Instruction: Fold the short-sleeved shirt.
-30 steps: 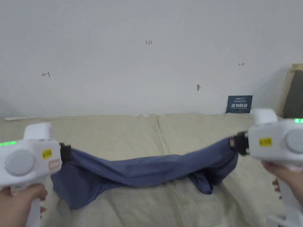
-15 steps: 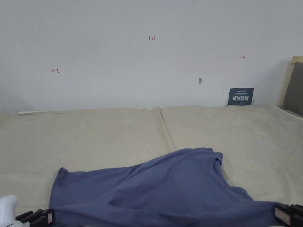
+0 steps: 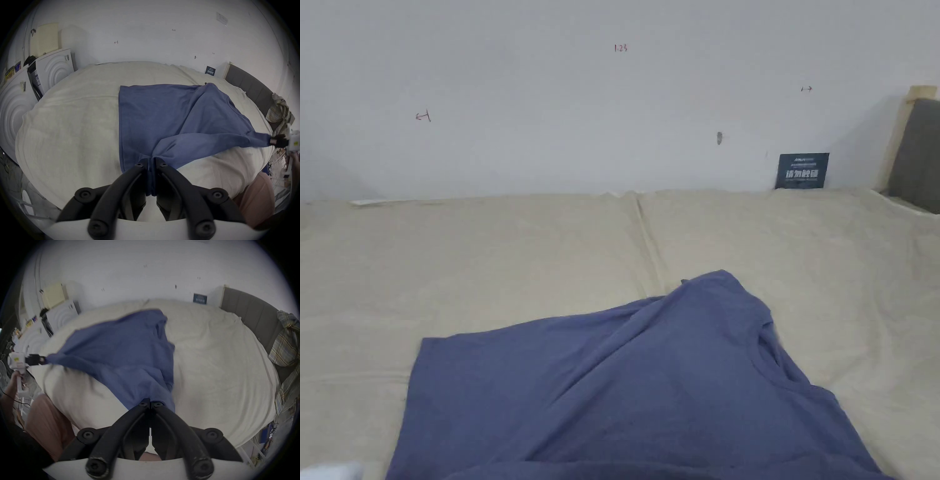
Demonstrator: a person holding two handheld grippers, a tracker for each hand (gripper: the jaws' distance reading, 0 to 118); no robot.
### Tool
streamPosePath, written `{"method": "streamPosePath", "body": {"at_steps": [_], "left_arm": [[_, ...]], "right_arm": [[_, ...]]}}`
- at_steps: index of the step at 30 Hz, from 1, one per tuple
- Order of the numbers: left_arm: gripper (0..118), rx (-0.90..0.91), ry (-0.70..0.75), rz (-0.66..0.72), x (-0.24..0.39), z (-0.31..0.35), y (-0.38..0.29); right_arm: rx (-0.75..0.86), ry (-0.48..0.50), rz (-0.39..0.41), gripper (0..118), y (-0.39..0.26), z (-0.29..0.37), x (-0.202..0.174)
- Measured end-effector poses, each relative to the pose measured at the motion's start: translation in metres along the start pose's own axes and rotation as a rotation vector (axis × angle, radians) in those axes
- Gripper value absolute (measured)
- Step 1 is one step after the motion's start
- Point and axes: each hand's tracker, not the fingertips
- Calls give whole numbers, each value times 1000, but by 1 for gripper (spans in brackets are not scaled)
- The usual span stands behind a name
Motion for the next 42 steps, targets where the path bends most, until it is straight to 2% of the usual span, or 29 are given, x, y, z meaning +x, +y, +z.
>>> {"method": "streamPosePath", "body": {"at_steps": [4, 5, 6, 7, 8, 9, 10, 12, 16, 20, 21, 22, 23, 24, 25, 26, 29, 32, 35, 37, 40, 41, 42], "left_arm": [[14, -15, -10, 35, -7, -3, -10], [19, -34, 5, 29, -9, -5, -11], [31, -52, 18, 22, -10, -6, -14], [50, -59, 24, 18, -11, -5, -17], [76, -58, 27, 27, -13, -3, -19], [106, -58, 28, 43, -21, -2, -23], [117, -45, 14, 82, -24, 3, -25], [118, 31, -21, 153, -30, 18, -25], [118, 108, -62, 233, -42, 43, -14], [114, 172, -157, 256, -30, 70, -2], [108, 200, -165, 260, -20, 78, 0], [88, 237, -166, 243, -15, 83, 3], [59, 257, -143, 215, -8, 86, 6], [12, 265, -104, 184, -3, 88, 10], [2, 263, -62, 153, -6, 83, 14], [2, 279, -69, 121, -2, 83, 20], [2, 298, -117, 101, 5, 77, 47], [2, 297, -120, 99, 2, 55, 102], [2, 103, -164, 193, -20, -9, 174], [2, -21, -176, 205, -37, -62, 211], [2, -77, -75, 173, -58, -133, 249], [5, -86, -63, 154, -63, -157, 256], [32, -102, -65, 161, -70, -175, 261]], "right_arm": [[-50, 17, -93, 0, -12, -21, 13], [-74, 20, -122, 0, -12, -24, 14], [-98, 21, -137, 4, -14, -25, 14], [-110, 35, -144, 20, -16, -26, 14], [-102, 52, -163, 53, -17, -26, 15], [-100, 56, -184, 103, -17, -27, 16], [-99, 48, -201, 115, -18, -26, 14], [-7, 40, -222, 115, -15, -12, 14], [115, 177, -294, 115, 3, 20, 0], [184, 289, -229, 114, 25, 39, -32], [214, 295, -206, 114, 29, 43, -41], [243, 304, -177, 112, 34, 45, -52], [282, 307, -146, 101, 39, 47, -61], [308, 300, -129, 59, 44, 48, -67], [324, 274, -113, 9, 51, 46, -75], [337, 261, -128, 0, 57, 43, -82], [369, 309, -89, 0, 71, 36, -97], [381, 317, -76, 0, 91, 27, -98], [361, 311, -58, 0, 107, 8, -107], [348, 311, -46, 0, 115, -7, -110], [294, 321, -29, 0, 125, -31, -115], [274, 320, -27, 0, 128, -39, -117], [263, 319, -24, 0, 130, -47, -119]]}}
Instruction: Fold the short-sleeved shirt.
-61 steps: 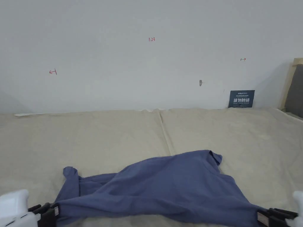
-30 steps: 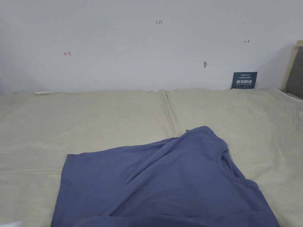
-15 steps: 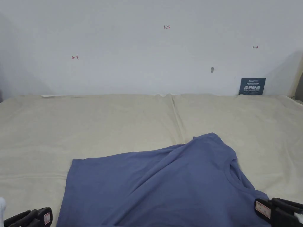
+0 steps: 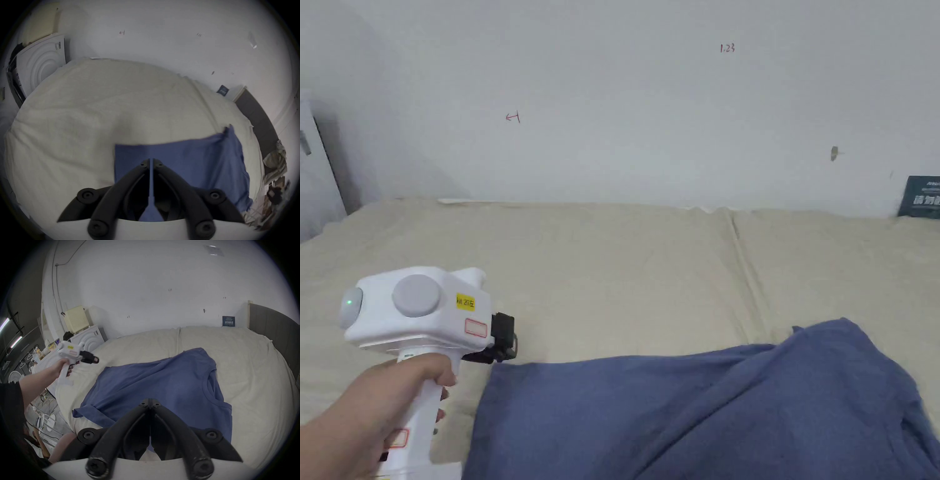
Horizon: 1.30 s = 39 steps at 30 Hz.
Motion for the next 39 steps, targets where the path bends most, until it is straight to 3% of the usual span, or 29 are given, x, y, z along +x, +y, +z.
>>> {"method": "streamPosePath", "body": {"at_steps": [2, 3, 5, 6, 9, 12, 14, 17, 19, 21, 24, 28, 31, 33, 34, 35, 36, 37, 39], "left_arm": [[106, -17, -13, 48, -16, -28, 9], [117, -43, 5, 63, -21, -37, 7], [115, 29, 48, 24, -31, -57, 8], [115, -67, 66, 8, -35, -68, 7], [115, -123, 137, -28, -42, -94, 5], [115, -147, 113, -41, -47, -103, 1], [109, -142, 148, -92, -42, -105, -6], [90, -111, 220, -286, -25, -94, -15], [59, -72, 209, -365, -12, -89, -17], [5, -112, 106, -391, -3, -93, -24], [5, -115, 193, -449, 16, -84, -26], [5, -78, 147, -315, -2, -74, -16], [5, -43, 138, -299, 3, -55, -15], [5, -19, 128, -300, 5, -47, -16], [5, -12, 130, -303, 6, -44, -16], [5, -3, 133, -305, 9, -41, -14], [5, 3, 131, -306, 9, -39, -14], [5, 9, 134, -305, 10, -37, -15], [5, 19, 131, -282, 3, -51, -13]], "right_arm": [[-17, 2, 6, 0, 0, -13, 2], [-25, 6, 10, 0, 0, -19, 2], [-40, 4, 17, 0, 0, -32, 4], [-44, 4, 17, 0, -1, -38, 4], [-39, 11, 14, 0, -5, -44, 6], [-60, 29, 6, 0, -6, -49, 5], [-68, 38, 8, 0, -8, -51, 4], [-79, 50, 14, 0, -6, -42, 3], [-83, 50, 18, 0, -8, -41, 5], [-84, 50, 14, 0, -7, -36, 8], [-64, 48, -6, 0, 0, -34, 14], [33, 26, -33, 0, 48, -36, 44], [55, -68, -79, 0, 106, -59, 94], [31, -114, -167, 1, 143, -85, 148], [23, -141, -219, 16, 160, -102, 170], [-41, -147, -251, 47, 175, -121, 190], [-107, -140, -274, 91, 185, -139, 199], [-188, -165, -274, 91, 193, -159, 209], [-327, -264, -242, 105, 198, -193, 224]]}}
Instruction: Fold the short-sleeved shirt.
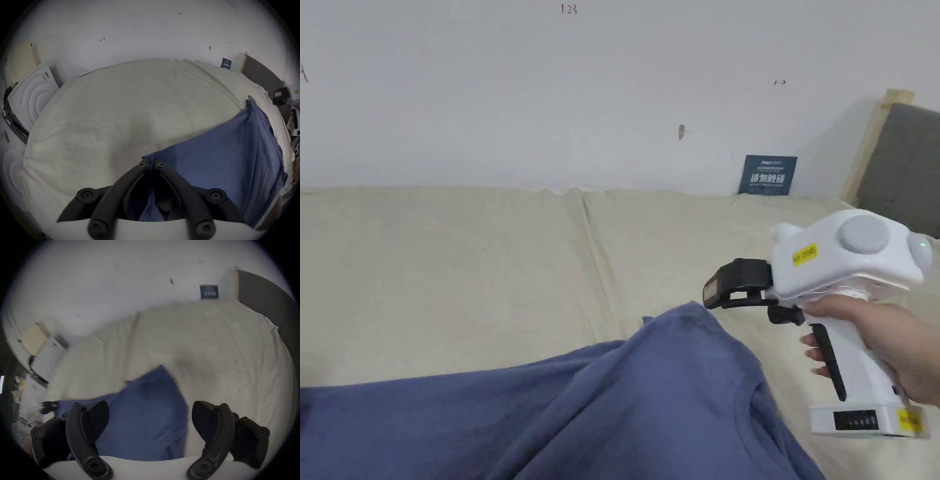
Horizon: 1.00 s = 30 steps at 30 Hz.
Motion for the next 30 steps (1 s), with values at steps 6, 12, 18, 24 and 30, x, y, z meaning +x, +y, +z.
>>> {"method": "streamPosePath", "body": {"at_steps": [6, 12, 18, 24, 30], "left_arm": [[5, 12, -2, 19, 2, 3, -5], [5, -7, 5, 30, 3, -2, -9], [5, -22, 14, 60, 4, -4, -8], [5, 45, 23, 116, 5, 33, 0], [5, 151, -11, 145, 3, 109, 23]], "right_arm": [[-113, -153, 53, 105, -3, -71, -1], [-110, -238, 4, 71, -13, -88, 4], [-89, -281, 210, 1, -20, -58, -17], [7, -164, 210, 1, -29, 10, -20], [164, -85, 205, 1, -56, 122, -19]]}}
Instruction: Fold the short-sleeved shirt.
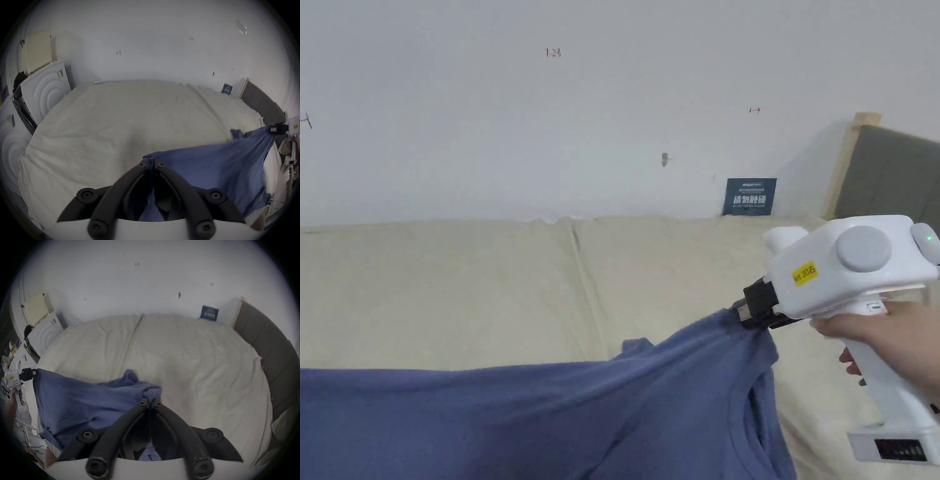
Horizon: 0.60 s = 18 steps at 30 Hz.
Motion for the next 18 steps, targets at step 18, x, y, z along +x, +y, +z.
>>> {"method": "streamPosePath", "body": {"at_steps": [18], "left_arm": [[5, 338, -32, 8, 26, 178, 169]], "right_arm": [[395, -56, -99, 1, 142, 213, -3]]}}
